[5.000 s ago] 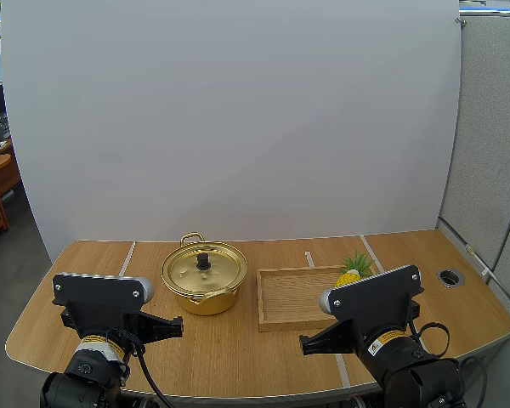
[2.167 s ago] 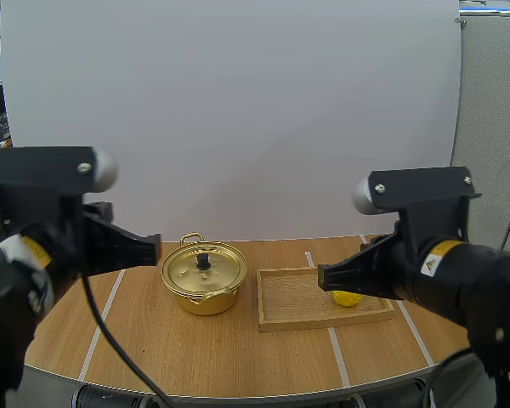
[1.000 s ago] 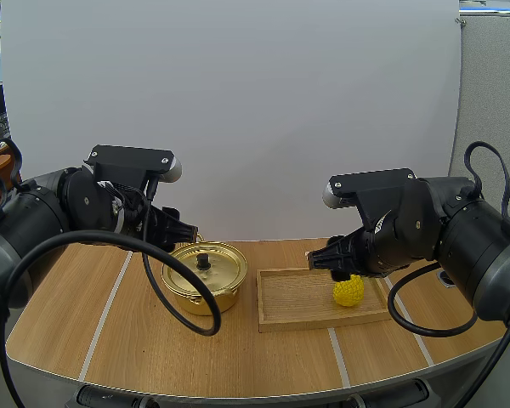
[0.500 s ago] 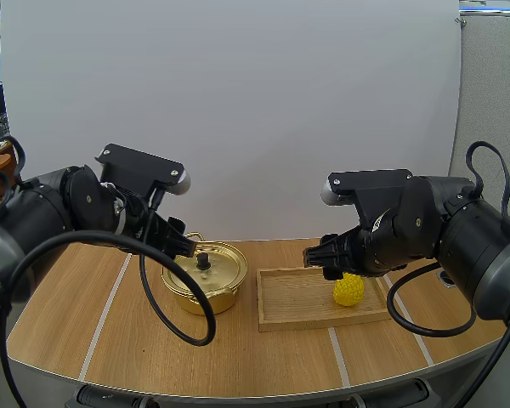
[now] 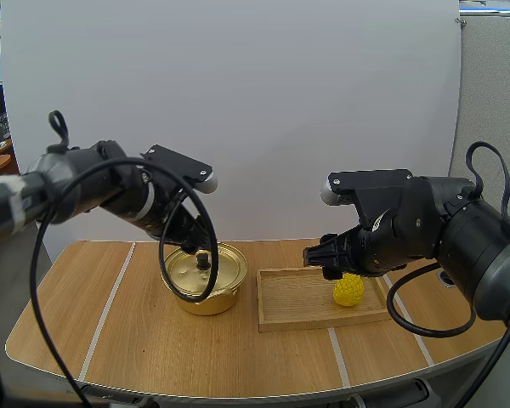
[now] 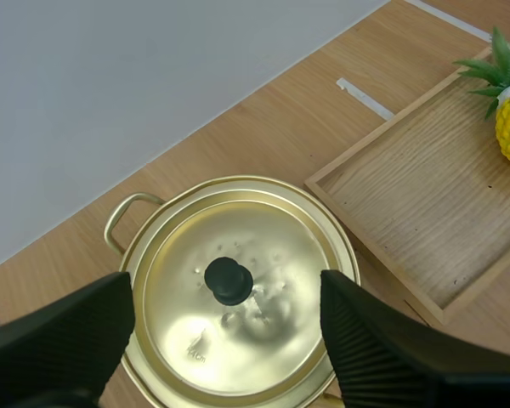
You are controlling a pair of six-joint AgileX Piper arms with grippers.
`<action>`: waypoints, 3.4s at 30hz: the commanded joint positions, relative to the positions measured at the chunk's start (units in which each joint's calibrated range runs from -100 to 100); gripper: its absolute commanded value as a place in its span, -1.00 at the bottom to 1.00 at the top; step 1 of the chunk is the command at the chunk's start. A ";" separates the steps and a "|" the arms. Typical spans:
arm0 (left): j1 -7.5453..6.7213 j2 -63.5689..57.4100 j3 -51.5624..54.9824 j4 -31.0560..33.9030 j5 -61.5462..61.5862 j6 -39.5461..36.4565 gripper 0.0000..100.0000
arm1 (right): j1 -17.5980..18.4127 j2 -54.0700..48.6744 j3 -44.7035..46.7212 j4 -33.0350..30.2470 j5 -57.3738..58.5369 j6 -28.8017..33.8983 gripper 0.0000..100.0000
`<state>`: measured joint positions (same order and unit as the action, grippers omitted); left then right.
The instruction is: Open the pot, put the pineapple inside, and close it
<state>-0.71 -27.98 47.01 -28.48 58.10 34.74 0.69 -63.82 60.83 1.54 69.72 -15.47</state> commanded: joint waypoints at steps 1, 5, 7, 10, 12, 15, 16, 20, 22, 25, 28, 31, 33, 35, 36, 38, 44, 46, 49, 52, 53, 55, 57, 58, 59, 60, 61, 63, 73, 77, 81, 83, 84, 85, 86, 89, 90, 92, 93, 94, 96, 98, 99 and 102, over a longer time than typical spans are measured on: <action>-0.26 6.10 -4.74 -2.94 2.37 2.50 1.00 | -0.19 -0.19 -0.36 0.18 -1.08 -0.11 1.00; -0.26 11.12 -7.25 -2.94 2.85 2.65 1.00 | -0.19 -0.19 -0.36 0.18 -1.08 -0.11 1.00; -0.26 13.08 -8.28 -2.94 2.85 2.65 1.00 | -0.19 -0.19 -0.36 0.18 -1.08 -0.11 1.00; -0.26 15.84 -9.68 -2.94 2.85 2.65 1.00 | -0.19 -0.19 -0.36 0.18 -1.08 -0.11 1.00; -0.26 17.35 -10.31 -2.94 2.85 2.65 1.00 | -0.19 -0.19 -0.36 0.18 -1.08 -0.11 1.00; -0.26 19.08 -10.38 -2.73 2.85 2.65 1.00 | -0.19 -0.19 -0.36 0.18 -1.08 -0.11 1.00; -0.26 19.68 -10.44 -2.45 2.85 2.65 1.00 | -0.19 -0.19 -0.36 0.18 -1.08 -0.11 1.00; -0.26 21.76 -10.44 -2.23 2.85 2.65 1.00 | -0.19 -0.19 -0.36 0.18 -1.08 -0.11 1.00; -0.26 22.81 -10.44 -2.11 2.85 2.65 1.00 | -0.19 -0.19 -0.36 0.18 -1.08 -0.11 1.00; -0.26 23.68 -10.44 -2.11 1.53 2.65 1.00 | -0.19 -0.19 -0.36 0.18 -1.08 -0.11 1.00; -0.26 24.53 -10.44 -2.11 0.50 2.65 1.00 | -0.19 -0.19 -0.36 0.18 -1.08 -0.11 1.00; -0.26 25.47 -10.44 -2.03 -0.59 2.65 1.00 | -0.19 -0.19 -0.36 0.18 -1.08 -0.11 1.00; -0.26 26.28 -10.44 -1.52 -1.14 2.65 1.00 | -0.19 -0.19 -0.36 0.18 -1.08 -0.11 1.00; -0.26 27.20 -10.44 -1.40 -1.14 2.65 1.00 | -0.19 -0.19 -0.36 0.18 -1.08 -0.11 1.00; -0.26 27.53 -10.55 -1.40 -1.14 2.65 1.00 | -0.19 -0.19 -0.36 0.18 -1.08 -0.11 1.00; -0.26 28.10 -10.55 -1.40 -1.36 2.65 1.00 | -0.19 -0.19 -0.36 0.18 -1.08 -0.11 1.00; -0.26 28.54 -10.55 -1.36 -1.70 2.65 1.00 | -0.19 -0.19 -0.36 0.18 -1.08 -0.11 1.00; -0.26 28.54 -10.55 -1.36 -1.70 2.65 1.00 | -0.19 -0.19 -0.36 0.18 -1.08 -0.11 1.00; -0.26 28.54 -10.55 -1.26 -1.70 2.65 1.00 | -0.19 -0.19 -0.36 0.18 -1.08 -0.11 1.00; -0.26 28.54 -10.55 -1.26 -1.70 1.67 0.35 | -0.19 -0.19 -0.36 0.18 -1.08 -0.11 1.00; -0.26 28.54 -10.55 -1.26 -1.70 1.56 0.00 | -0.19 -0.19 -0.36 0.18 -1.08 -0.11 1.00; -0.26 28.54 -10.55 -1.26 -1.70 1.56 -0.96 | -0.19 -0.19 -0.36 0.18 -1.08 -0.11 1.00; -0.26 28.54 -10.55 -1.26 -1.70 1.71 -1.00 | -0.19 -0.19 -0.36 0.18 -1.08 -0.11 1.00; -0.26 28.54 -10.55 -1.26 -1.70 1.71 -1.00 | -0.19 -0.19 -0.36 0.18 -1.08 -0.11 1.00; -0.26 28.54 -10.55 -1.26 -1.70 1.71 -1.00 | -0.19 -0.19 -0.36 0.18 -1.08 -0.11 1.00; -0.26 28.54 -10.55 -1.26 -1.70 1.71 -1.00 | -0.19 -0.19 -0.36 0.18 -1.08 -0.11 1.00; -0.26 28.54 -10.55 -1.26 -1.70 1.71 -1.00 | -0.19 -0.19 -0.36 0.18 -1.08 -0.11 1.00; -0.26 27.87 -10.71 -1.03 -1.05 1.71 -1.00 | -0.19 -0.19 -0.36 0.18 -1.08 -0.11 1.00; -0.26 15.18 -20.07 -0.79 10.87 1.59 -1.00 | -0.19 -0.19 -0.36 0.18 -1.08 -0.11 1.00; -0.26 11.07 -23.16 0.02 10.87 1.03 -1.00 | -0.19 -0.19 -0.36 0.18 -1.08 -0.11 1.00; -0.04 4.32 -29.46 0.50 7.86 -1.52 -1.00 | -0.19 -0.19 -0.36 0.18 -1.08 -0.11 1.00; -0.04 -1.65 -35.58 0.50 0.13 -4.97 -1.00 | -0.19 -0.19 -0.36 0.18 -1.19 -0.11 1.00; -0.04 -2.88 -36.96 0.61 -2.12 -5.88 -1.00 | -0.19 -0.19 -0.36 0.18 -1.19 -0.11 1.00; -0.04 -3.89 -38.43 0.61 -3.94 -6.63 -1.00 | -0.19 -0.19 -0.36 0.18 -1.19 -0.11 1.00; -0.04 -4.60 -39.60 0.61 -5.99 -7.27 -1.00 | -0.19 -0.19 -0.36 0.18 -1.19 -0.11 1.00; -0.04 -6.38 -44.21 0.61 -10.55 -7.40 -1.00 | -0.19 -0.19 -0.36 0.18 -1.19 -0.11 1.00; -0.04 -6.65 -45.88 0.61 -10.88 -7.40 -1.00 | -0.19 -0.19 -0.36 0.18 -1.19 -0.11 1.00; -0.04 -6.97 -49.46 0.74 -11.01 -7.40 -1.00 | -0.19 -0.19 -0.36 0.29 -1.11 -0.11 1.00; -0.04 -6.97 -51.31 0.74 -11.01 -7.48 -1.00 | -0.19 -0.19 -0.36 0.29 -1.11 -0.11 1.00; -0.04 -6.97 -52.75 0.94 -11.01 -7.98 -1.00 | -0.19 -0.19 -0.36 0.29 -1.11 -0.11 1.00; -0.04 -6.97 -56.20 1.51 -11.49 -10.23 -1.00 | -0.19 -0.19 -0.36 0.29 -1.11 -0.11 1.00; -0.04 -6.97 -58.84 1.65 -13.24 -11.00 -1.00 | -0.19 -0.19 -0.36 0.29 -1.11 -0.11 1.00; -0.04 -6.97 -60.26 1.91 -14.79 -11.10 -1.00 | -0.19 -0.19 -0.36 0.29 -1.11 -0.11 1.00; -0.04 -6.97 -64.10 2.38 -20.25 -11.10 -1.00 | -0.19 -0.19 -0.36 0.29 -1.11 -0.11 1.00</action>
<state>-0.78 -34.57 -14.45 -26.72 43.88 24.50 0.69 -63.82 60.83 1.67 68.99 -15.47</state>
